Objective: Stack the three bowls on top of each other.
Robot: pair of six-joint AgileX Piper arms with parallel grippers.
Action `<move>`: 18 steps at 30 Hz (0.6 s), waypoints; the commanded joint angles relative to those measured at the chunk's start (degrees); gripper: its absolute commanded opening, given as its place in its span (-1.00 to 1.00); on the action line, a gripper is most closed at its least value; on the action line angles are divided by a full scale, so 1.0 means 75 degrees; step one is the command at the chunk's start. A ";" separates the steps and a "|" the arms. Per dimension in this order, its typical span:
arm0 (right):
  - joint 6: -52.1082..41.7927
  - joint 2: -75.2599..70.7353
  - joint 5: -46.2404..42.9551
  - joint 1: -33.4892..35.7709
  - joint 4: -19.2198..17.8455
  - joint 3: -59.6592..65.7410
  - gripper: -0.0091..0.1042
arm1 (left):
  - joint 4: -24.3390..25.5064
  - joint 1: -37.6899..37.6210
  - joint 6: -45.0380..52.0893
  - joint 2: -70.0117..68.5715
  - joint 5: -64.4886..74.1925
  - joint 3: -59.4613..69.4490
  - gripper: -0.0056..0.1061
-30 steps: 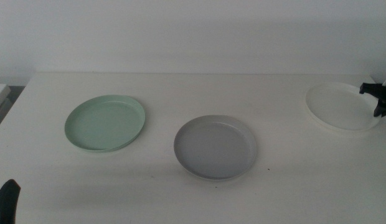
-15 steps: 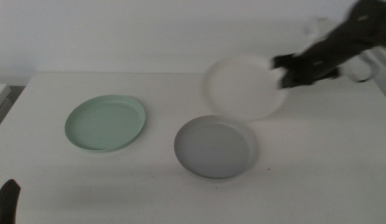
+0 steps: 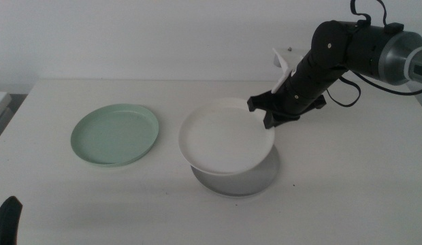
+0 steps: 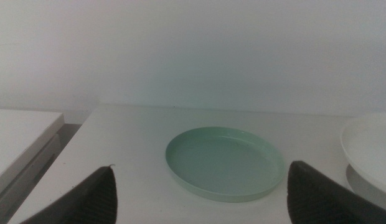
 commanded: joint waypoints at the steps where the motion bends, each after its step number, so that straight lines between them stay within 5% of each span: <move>1: 0.0152 -0.0056 0.0159 -0.0009 -0.0306 0.0060 -0.88 | 0.0016 -0.0030 -0.0040 -0.0026 -0.0097 -0.0001 0.78; 18: 0.0357 0.0251 0.0108 -0.0009 -0.0795 0.0184 -0.86 | 0.0016 -0.0030 -0.0040 -0.0026 -0.0097 -0.0001 0.78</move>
